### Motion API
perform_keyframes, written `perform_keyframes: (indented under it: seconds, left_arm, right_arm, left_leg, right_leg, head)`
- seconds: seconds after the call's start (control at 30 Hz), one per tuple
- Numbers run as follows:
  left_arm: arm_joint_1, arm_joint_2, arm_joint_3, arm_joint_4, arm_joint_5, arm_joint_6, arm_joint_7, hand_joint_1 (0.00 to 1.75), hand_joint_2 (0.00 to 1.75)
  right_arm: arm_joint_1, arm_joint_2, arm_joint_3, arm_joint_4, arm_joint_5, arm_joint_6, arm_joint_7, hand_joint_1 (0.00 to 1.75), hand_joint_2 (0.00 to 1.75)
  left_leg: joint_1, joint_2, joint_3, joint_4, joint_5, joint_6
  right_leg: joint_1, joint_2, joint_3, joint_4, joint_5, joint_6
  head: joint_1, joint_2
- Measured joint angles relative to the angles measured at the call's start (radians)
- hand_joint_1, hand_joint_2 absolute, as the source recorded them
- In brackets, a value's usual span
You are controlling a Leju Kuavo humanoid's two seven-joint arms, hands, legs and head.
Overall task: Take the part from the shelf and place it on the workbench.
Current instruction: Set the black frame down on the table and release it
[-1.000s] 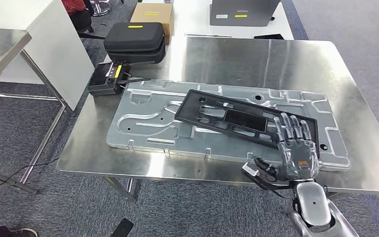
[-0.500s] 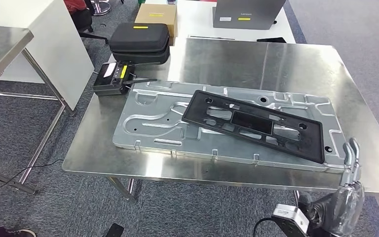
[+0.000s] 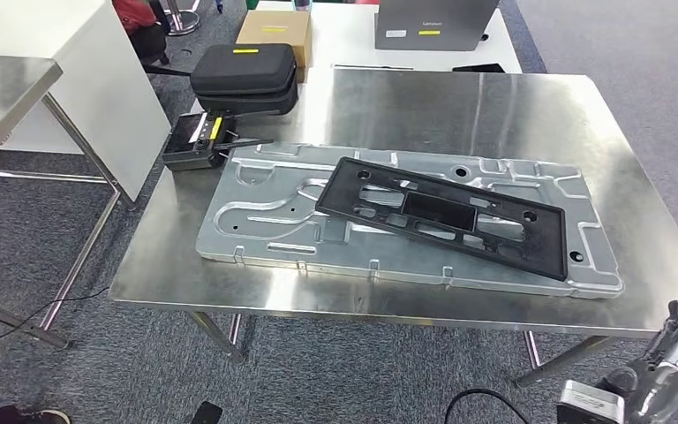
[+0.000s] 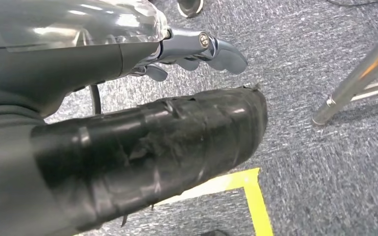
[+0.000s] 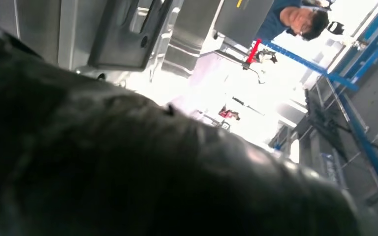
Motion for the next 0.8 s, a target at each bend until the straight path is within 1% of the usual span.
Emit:
perform_keyframes:
  seconds: [0.03, 0.1, 0.13, 0.17, 0.2, 0.23, 0.27, 0.3, 0.33, 0.37, 0.4, 0.43, 0.47, 0.5, 0.53, 0.57, 0.6, 0.63, 0.67, 0.7, 0.73, 0.77, 0.8]
  left_arm:
    - [0.000, 0.000, 0.000, 0.000, 0.001, 0.000, 0.000, 0.00, 0.00]
    - [0.000, 0.000, 0.002, 0.000, 0.002, 0.000, 0.000, 0.00, 0.00]
    - [0.001, 0.000, 0.003, 0.000, 0.003, 0.000, 0.000, 0.00, 0.00]
    - [0.001, 0.000, 0.005, 0.000, 0.004, 0.000, 0.000, 0.00, 0.00]
    - [0.001, 0.000, 0.007, 0.000, 0.004, 0.000, 0.000, 0.00, 0.00]
    - [0.001, 0.000, 0.009, 0.000, 0.004, 0.000, 0.001, 0.00, 0.00]
    - [0.000, 0.000, 0.011, 0.000, 0.005, 0.000, 0.001, 0.00, 0.00]
    - [-0.002, 0.000, 0.012, 0.000, 0.005, 0.000, 0.000, 0.00, 0.00]
    - [-0.003, 0.000, 0.013, 0.000, 0.005, 0.000, 0.000, 0.00, 0.00]
    - [-0.003, 0.000, 0.014, 0.000, 0.006, 0.001, 0.000, 0.00, 0.00]
    - [-0.002, 0.000, 0.015, 0.000, 0.006, 0.001, 0.000, 0.00, 0.00]
    - [-0.001, 0.000, 0.016, 0.000, 0.006, 0.001, 0.000, 0.00, 0.00]
    - [0.000, -0.001, 0.017, 0.000, 0.006, 0.001, 0.000, 0.00, 0.00]
    - [0.000, -0.002, 0.017, 0.000, 0.006, 0.001, 0.001, 0.00, 0.00]
    - [0.000, -0.002, 0.018, 0.000, 0.007, 0.001, 0.001, 0.00, 0.00]
    - [0.000, -0.003, 0.018, 0.000, 0.007, 0.001, 0.001, 0.00, 0.00]
    - [0.000, -0.003, 0.018, 0.000, 0.007, 0.001, 0.001, 0.00, 0.00]
    - [0.000, -0.003, 0.019, 0.000, 0.007, 0.001, 0.002, 0.00, 0.00]
    - [0.001, -0.003, 0.019, 0.000, 0.007, 0.001, 0.002, 0.00, 0.00]
    - [0.001, -0.003, 0.019, 0.000, 0.007, 0.001, 0.002, 0.00, 0.00]
    - [0.001, -0.003, 0.019, 0.000, 0.007, 0.001, 0.003, 0.00, 0.00]
    - [0.001, -0.003, 0.020, 0.000, 0.007, 0.002, 0.003, 0.00, 0.00]
    - [0.001, -0.003, 0.020, 0.000, 0.007, 0.002, 0.003, 0.00, 0.00]
  right_arm:
    - [0.001, 0.007, -0.002, 0.000, -0.007, 0.000, -0.001, 0.00, 0.00]
    - [0.004, 0.018, -0.009, 0.000, -0.017, 0.000, -0.004, 0.00, 0.00]
    - [0.005, 0.022, -0.013, 0.000, -0.021, 0.000, -0.005, 0.00, 0.00]
    - [0.007, 0.025, -0.016, 0.001, -0.023, 0.000, -0.007, 0.00, 0.00]
    - [0.008, 0.028, -0.019, 0.001, -0.027, 0.000, -0.009, 0.00, 0.00]
    - [0.010, 0.031, -0.022, 0.001, -0.032, 0.000, -0.010, 0.00, 0.00]
    - [0.011, 0.035, -0.025, 0.001, -0.039, 0.000, -0.011, 0.00, 0.00]
    - [0.012, 0.038, -0.029, 0.001, -0.045, 0.000, -0.012, 0.00, 0.00]
    - [0.013, 0.041, -0.033, 0.001, -0.051, 0.000, -0.014, 0.00, 0.00]
    - [0.014, 0.044, -0.036, 0.001, -0.057, 0.000, -0.015, 0.00, 0.00]
    - [0.016, 0.046, -0.040, 0.001, -0.064, 0.000, -0.018, 0.00, 0.00]
    - [0.018, 0.049, -0.043, 0.001, -0.072, 0.000, -0.021, 0.00, 0.00]
    - [0.022, 0.051, -0.048, 0.002, -0.080, 0.000, -0.025, 0.00, 0.00]
    - [0.025, 0.053, -0.053, 0.002, -0.086, 0.000, -0.028, 0.00, 0.00]
    - [0.028, 0.054, -0.058, 0.003, -0.091, 0.000, -0.030, 0.00, 0.00]
    - [0.031, 0.055, -0.062, 0.004, -0.095, 0.000, -0.031, 0.00, 0.00]
    - [0.033, 0.057, -0.066, 0.005, -0.099, 0.000, -0.033, 0.00, 0.00]
    - [0.035, 0.059, -0.069, 0.006, -0.103, 0.000, -0.035, 0.00, 0.00]
    - [0.038, 0.061, -0.072, 0.008, -0.106, 0.000, -0.037, 0.00, 0.00]
    - [0.041, 0.062, -0.075, 0.009, -0.108, 0.000, -0.039, 0.00, 0.00]
    - [0.043, 0.063, -0.077, 0.010, -0.110, 0.000, -0.041, 0.00, 0.00]
    - [0.043, 0.064, -0.078, 0.011, -0.111, 0.000, -0.042, 0.00, 0.00]
    - [0.043, 0.066, -0.079, 0.011, -0.113, 0.000, -0.044, 0.00, 0.00]
  left_leg:
    - [0.001, 0.000, -0.015, 0.039, -0.034, -0.004]
    - [0.005, 0.000, -0.057, 0.160, -0.114, -0.012]
    - [0.006, 0.000, -0.072, 0.211, -0.140, -0.015]
    - [0.008, 0.000, -0.071, 0.234, -0.147, -0.017]
    - [0.009, 0.000, -0.051, 0.215, -0.134, -0.017]
    - [0.009, 0.000, -0.010, 0.159, -0.108, -0.017]
    - [0.009, 0.000, 0.038, 0.082, -0.083, -0.014]
    - [0.008, 0.000, 0.078, 0.014, -0.063, -0.011]
    - [0.005, -0.001, 0.103, -0.032, -0.052, -0.007]
    - [0.003, -0.002, 0.111, -0.052, -0.049, -0.002]
    - [0.000, -0.002, 0.108, -0.053, -0.045, 0.003]
    - [0.000, -0.002, 0.104, -0.054, -0.038, 0.009]
    - [0.001, 0.000, 0.100, -0.056, -0.029, 0.016]
    - [0.004, 0.002, 0.094, -0.059, -0.019, 0.024]
    - [0.006, 0.005, 0.086, -0.062, -0.009, 0.031]
    - [0.006, 0.008, 0.077, -0.061, -0.002, 0.037]
    - [0.005, 0.009, 0.066, -0.060, 0.005, 0.041]
    - [0.004, 0.010, 0.055, -0.057, 0.012, 0.042]
    - [0.003, 0.011, 0.044, -0.054, 0.018, 0.042]
    - [0.002, 0.011, 0.033, -0.050, 0.024, 0.041]
    - [0.002, 0.011, 0.023, -0.046, 0.028, 0.039]
    - [0.001, 0.011, 0.015, -0.040, 0.031, 0.037]
    - [0.000, 0.010, 0.007, -0.034, 0.034, 0.034]
  right_leg:
    - [-0.003, -0.002, -0.005, -0.003, 0.007, -0.005]
    - [-0.002, -0.004, -0.021, -0.003, 0.017, -0.011]
    - [-0.002, -0.004, -0.029, -0.002, 0.022, -0.011]
    - [-0.001, -0.005, -0.037, -0.001, 0.028, -0.010]
    - [-0.001, -0.004, -0.045, 0.001, 0.033, -0.008]
    - [-0.002, -0.004, -0.051, 0.004, 0.038, -0.006]
    - [-0.002, -0.004, -0.056, 0.006, 0.042, -0.002]
    - [-0.001, -0.003, -0.060, 0.009, 0.046, 0.003]
    - [0.000, -0.004, -0.062, 0.010, 0.050, 0.009]
    - [0.001, -0.004, -0.064, 0.010, 0.055, 0.015]
    - [0.002, -0.004, -0.064, 0.008, 0.061, 0.022]
    - [0.002, -0.004, -0.065, 0.006, 0.067, 0.029]
    - [0.000, -0.002, -0.067, 0.009, 0.063, 0.034]
    - [-0.001, -0.001, -0.074, 0.024, 0.044, 0.038]
    - [-0.003, 0.000, -0.087, 0.057, 0.009, 0.042]
    - [-0.004, 0.000, -0.105, 0.110, -0.038, 0.045]
    - [-0.004, 0.001, -0.125, 0.175, -0.085, 0.048]
    - [-0.005, 0.001, -0.139, 0.234, -0.116, 0.050]
    - [-0.005, 0.001, -0.141, 0.270, -0.129, 0.052]
    - [-0.005, 0.001, -0.125, 0.271, -0.122, 0.052]
    - [-0.005, 0.000, -0.089, 0.232, -0.101, 0.050]
    - [-0.005, 0.001, -0.038, 0.163, -0.078, 0.046]
    - [-0.002, 0.001, 0.010, 0.092, -0.065, 0.041]
  head:
    - [0.000, 0.000]
    - [-0.001, 0.000]
    - [-0.001, 0.000]
    - [-0.001, 0.000]
    - [-0.001, 0.000]
    - [-0.001, 0.000]
    - [-0.001, 0.000]
    - [-0.001, 0.000]
    - [-0.001, 0.000]
    - [0.000, 0.000]
    - [0.000, 0.000]
    - [0.000, 0.000]
    - [0.000, 0.000]
    - [0.000, 0.000]
    - [0.001, 0.000]
    - [0.001, 0.000]
    - [0.001, 0.000]
    - [0.001, 0.000]
    - [0.001, 0.000]
    - [0.001, 0.000]
    - [0.001, 0.000]
    - [0.001, 0.000]
    - [0.001, 0.000]
